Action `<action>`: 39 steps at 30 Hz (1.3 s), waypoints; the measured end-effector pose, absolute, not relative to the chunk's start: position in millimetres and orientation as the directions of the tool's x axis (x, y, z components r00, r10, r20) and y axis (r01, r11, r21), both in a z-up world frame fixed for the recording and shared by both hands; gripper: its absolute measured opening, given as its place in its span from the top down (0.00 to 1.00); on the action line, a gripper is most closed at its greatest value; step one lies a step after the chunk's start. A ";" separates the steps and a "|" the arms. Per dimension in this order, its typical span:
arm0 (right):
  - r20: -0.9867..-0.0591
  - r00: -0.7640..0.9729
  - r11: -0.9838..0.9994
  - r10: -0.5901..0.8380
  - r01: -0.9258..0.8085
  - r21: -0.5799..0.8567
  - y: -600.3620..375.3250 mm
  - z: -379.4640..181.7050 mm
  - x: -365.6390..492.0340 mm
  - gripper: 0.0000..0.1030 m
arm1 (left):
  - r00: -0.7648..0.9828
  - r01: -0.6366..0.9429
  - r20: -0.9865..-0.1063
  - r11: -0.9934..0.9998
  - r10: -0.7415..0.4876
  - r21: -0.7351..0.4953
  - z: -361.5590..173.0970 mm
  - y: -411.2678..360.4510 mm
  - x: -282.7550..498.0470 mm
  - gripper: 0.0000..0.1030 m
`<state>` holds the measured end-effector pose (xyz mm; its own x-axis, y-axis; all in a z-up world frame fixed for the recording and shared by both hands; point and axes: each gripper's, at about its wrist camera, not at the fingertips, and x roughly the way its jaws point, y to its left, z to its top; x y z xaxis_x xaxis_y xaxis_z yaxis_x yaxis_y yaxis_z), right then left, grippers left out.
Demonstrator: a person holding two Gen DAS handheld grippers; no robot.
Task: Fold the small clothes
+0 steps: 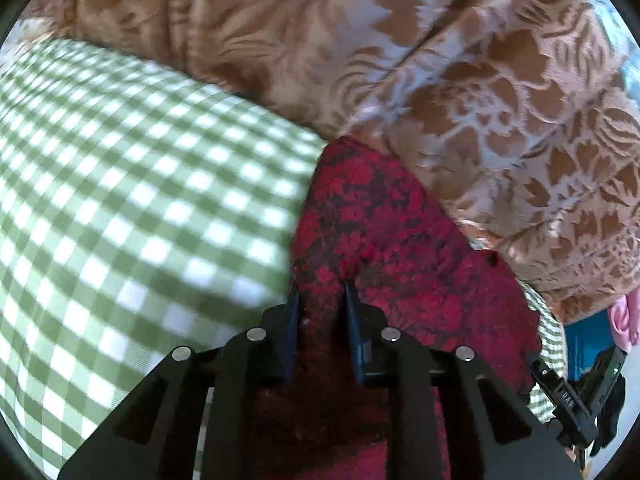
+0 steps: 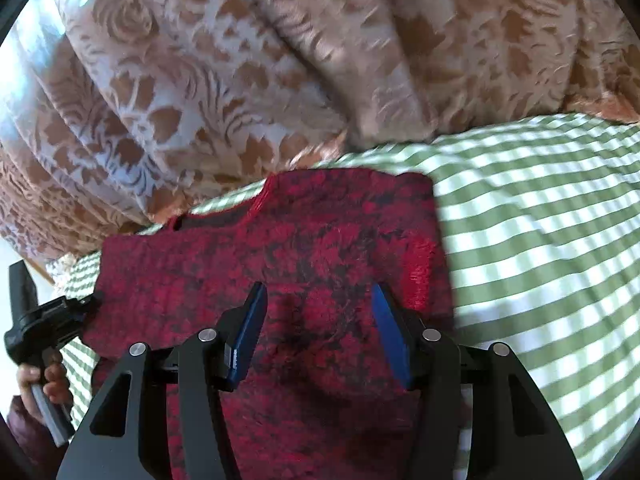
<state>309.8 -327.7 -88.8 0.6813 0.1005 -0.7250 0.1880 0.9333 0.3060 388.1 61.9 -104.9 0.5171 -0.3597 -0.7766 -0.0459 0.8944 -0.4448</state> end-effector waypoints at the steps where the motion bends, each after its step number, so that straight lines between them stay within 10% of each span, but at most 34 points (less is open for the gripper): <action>1: -0.739 0.668 0.946 0.090 0.174 0.272 -317.9 -96.3 316.6 0.48 | 0.520 -0.052 -0.783 0.903 -0.340 -0.427 -106.6 62.7 387.7 0.77; 4: -0.741 0.671 0.965 0.028 0.174 0.194 -303.6 -109.8 324.9 0.44 | 0.559 -0.079 -0.801 0.948 -0.215 -0.309 -87.9 55.6 383.4 0.57; 10: -0.717 0.696 0.960 0.047 0.166 0.224 -308.7 -113.3 317.6 0.44 | 0.691 0.075 -0.697 0.977 -0.194 -0.198 -41.5 18.7 380.2 0.60; 27: -0.697 0.717 0.970 0.021 0.153 0.187 -307.1 -121.8 319.9 0.39 | 0.634 0.046 -0.762 0.991 -0.128 -0.128 -92.9 -1.8 400.6 0.60; 31: -0.713 0.701 0.972 0.023 0.150 0.179 -305.7 -116.2 320.4 0.39 | 0.649 0.011 -0.755 0.994 -0.087 -0.105 -72.3 10.5 361.2 0.43; 34: -0.719 0.692 0.975 0.060 0.112 0.189 -302.2 -98.1 306.9 0.12 | 0.651 0.012 -0.752 0.992 -0.103 -0.126 -68.9 28.6 322.9 0.41; 39: -0.717 0.692 0.964 0.081 0.128 0.232 -306.0 -87.0 255.7 0.12 | 0.627 -0.014 -0.772 0.990 -0.102 -0.142 -72.7 60.0 266.3 0.40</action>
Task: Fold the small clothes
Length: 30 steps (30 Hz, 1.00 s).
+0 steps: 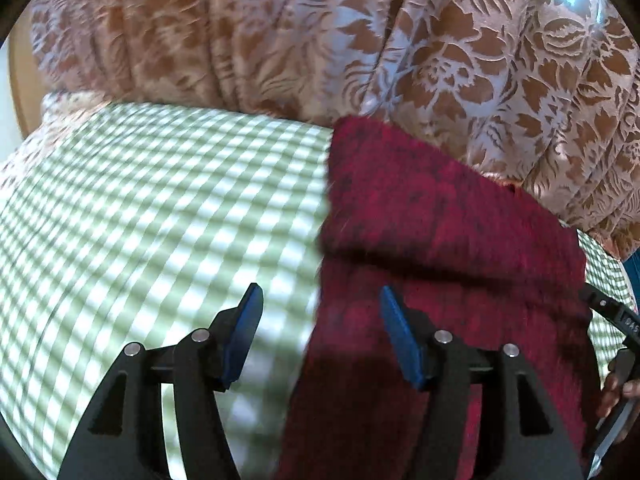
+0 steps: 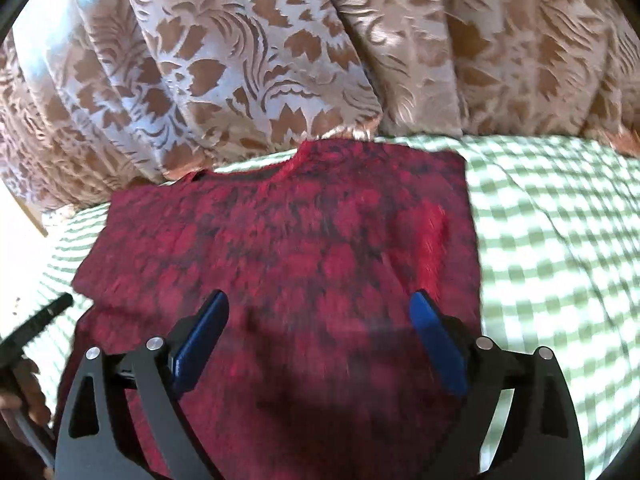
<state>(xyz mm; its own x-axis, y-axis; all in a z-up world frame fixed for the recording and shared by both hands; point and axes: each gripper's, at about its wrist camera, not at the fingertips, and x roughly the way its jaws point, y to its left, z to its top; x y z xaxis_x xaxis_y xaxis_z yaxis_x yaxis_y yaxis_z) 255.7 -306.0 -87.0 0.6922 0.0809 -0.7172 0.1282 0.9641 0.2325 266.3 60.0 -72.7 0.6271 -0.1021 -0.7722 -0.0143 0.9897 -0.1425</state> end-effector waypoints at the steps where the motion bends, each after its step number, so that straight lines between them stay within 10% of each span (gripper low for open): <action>1: -0.724 0.684 0.962 0.090 0.129 0.242 -307.1 -87.7 246.5 0.12 | 0.617 -0.023 -0.780 0.988 -0.107 -0.153 -74.9 66.3 255.2 0.39; 17: -0.781 0.588 0.936 0.211 0.110 0.335 -300.0 -116.9 62.3 0.12 | 0.565 -0.014 -0.805 0.973 -0.182 -0.230 -112.7 115.4 107.7 0.38; 25: -0.811 0.506 0.921 0.293 0.076 0.381 -279.9 -124.8 -2.5 0.51 | 0.505 0.125 -0.821 0.964 -0.267 -0.236 -116.1 101.8 55.9 0.47; 30: -0.822 0.454 0.911 0.344 0.050 0.409 -274.1 -131.1 -20.6 0.68 | 0.473 0.158 -0.820 0.946 -0.323 -0.282 -118.2 100.6 46.9 0.83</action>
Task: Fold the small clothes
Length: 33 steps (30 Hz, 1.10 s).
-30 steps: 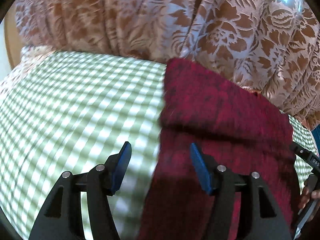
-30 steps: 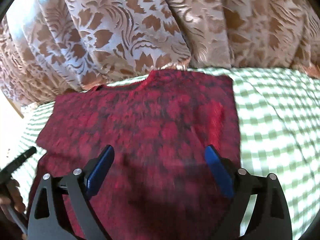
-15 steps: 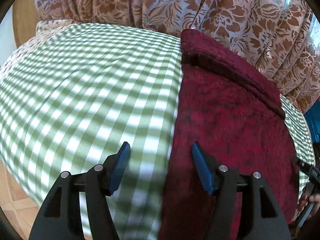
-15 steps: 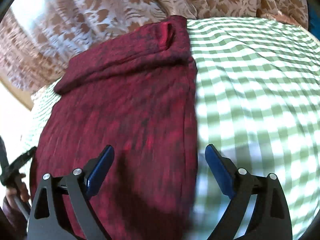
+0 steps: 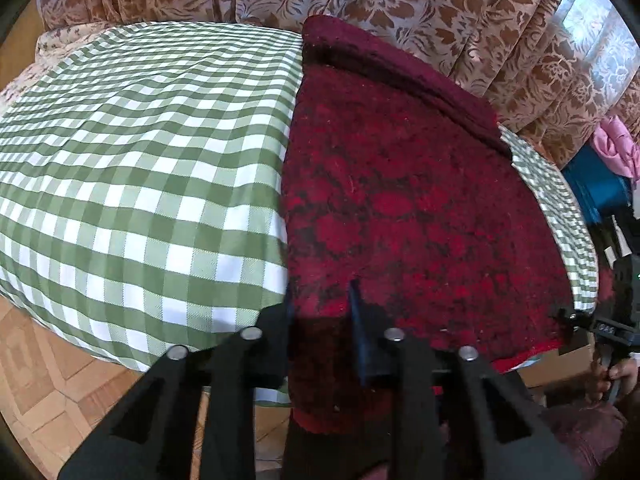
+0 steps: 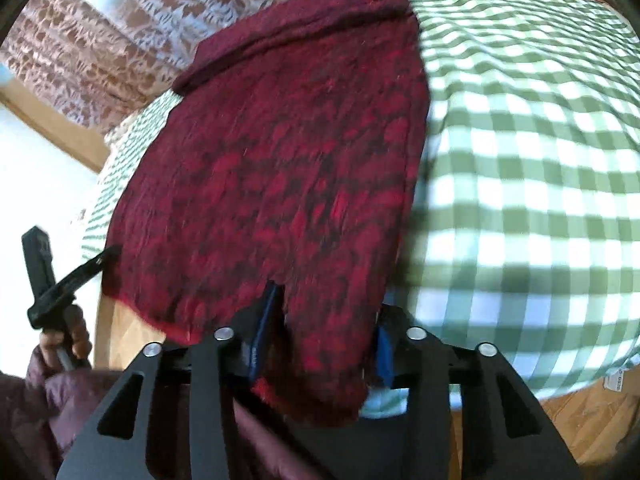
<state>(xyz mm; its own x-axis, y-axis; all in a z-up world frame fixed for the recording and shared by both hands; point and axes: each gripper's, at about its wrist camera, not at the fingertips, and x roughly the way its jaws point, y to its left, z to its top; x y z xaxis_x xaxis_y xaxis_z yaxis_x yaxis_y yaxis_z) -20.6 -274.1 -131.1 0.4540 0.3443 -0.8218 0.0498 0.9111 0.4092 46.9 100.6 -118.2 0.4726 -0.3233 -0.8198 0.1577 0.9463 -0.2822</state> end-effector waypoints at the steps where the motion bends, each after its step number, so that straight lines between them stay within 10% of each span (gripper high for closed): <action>1: -0.816 0.448 0.902 0.364 0.050 0.430 -274.7 -130.4 -20.9 0.71 | 0.476 0.168 -0.809 0.939 -0.344 -0.300 -112.9 101.3 45.8 0.85; 14: -0.536 0.661 0.733 0.526 -0.032 0.680 -310.3 -55.0 25.1 0.79 | 0.528 0.186 -0.596 0.767 -0.606 -0.615 -43.5 118.4 106.9 0.89; 25: -0.617 0.650 0.701 0.444 0.176 0.691 -341.7 -88.7 142.2 0.79 | 0.489 0.063 -0.660 0.777 -0.571 -0.626 -61.1 84.2 224.8 0.86; 33: -0.612 0.633 0.646 0.473 0.223 0.730 -358.2 -112.0 176.9 0.59 | 0.479 -0.082 -0.600 0.648 -0.641 -0.757 -85.9 101.0 268.3 0.30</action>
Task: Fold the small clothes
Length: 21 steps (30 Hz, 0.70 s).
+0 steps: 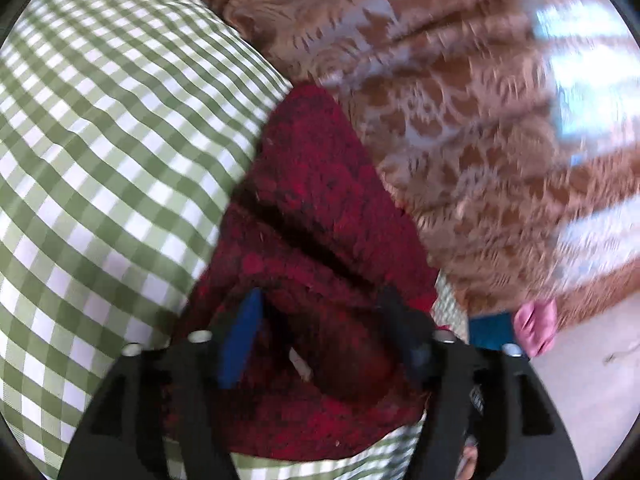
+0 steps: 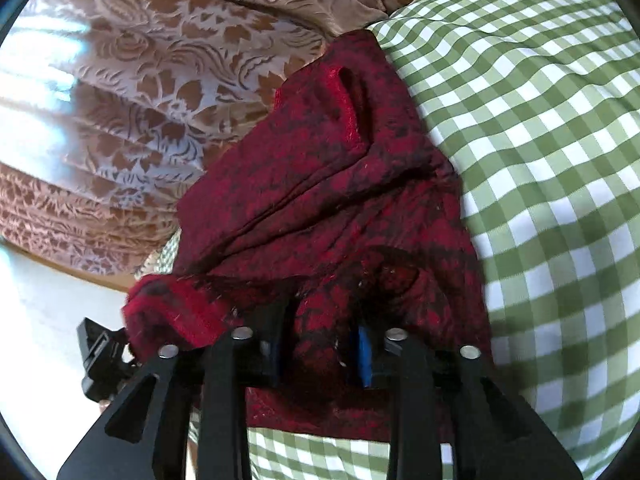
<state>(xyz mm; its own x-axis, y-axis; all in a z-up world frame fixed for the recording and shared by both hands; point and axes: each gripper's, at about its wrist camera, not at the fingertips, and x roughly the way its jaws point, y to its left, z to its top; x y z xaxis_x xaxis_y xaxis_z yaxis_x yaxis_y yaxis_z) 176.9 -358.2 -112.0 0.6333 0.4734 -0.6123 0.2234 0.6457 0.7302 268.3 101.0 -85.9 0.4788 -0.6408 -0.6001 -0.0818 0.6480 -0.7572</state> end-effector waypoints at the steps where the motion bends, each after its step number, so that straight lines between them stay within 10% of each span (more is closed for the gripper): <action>1: -0.582 0.645 0.617 0.495 0.211 0.758 -361.5 -112.0 176.6 0.54 | 0.503 -0.095 -0.589 0.636 -0.633 -0.766 -83.9 108.4 268.8 0.24; 6: -0.507 0.718 0.579 0.477 0.178 0.796 -377.3 -97.0 167.2 0.20 | 0.575 -0.089 -0.608 0.697 -0.547 -0.712 -73.2 141.7 261.3 0.22; 15: -0.664 0.655 0.811 0.361 0.131 0.570 -364.0 -104.5 121.1 0.20 | 0.479 0.186 -0.699 0.840 -0.531 -0.510 -104.5 125.4 200.7 0.19; 21: -0.745 0.623 0.899 0.237 0.151 0.411 -347.1 -129.4 125.4 0.56 | 0.438 0.197 -0.719 0.838 -0.540 -0.509 -116.5 105.3 210.9 0.69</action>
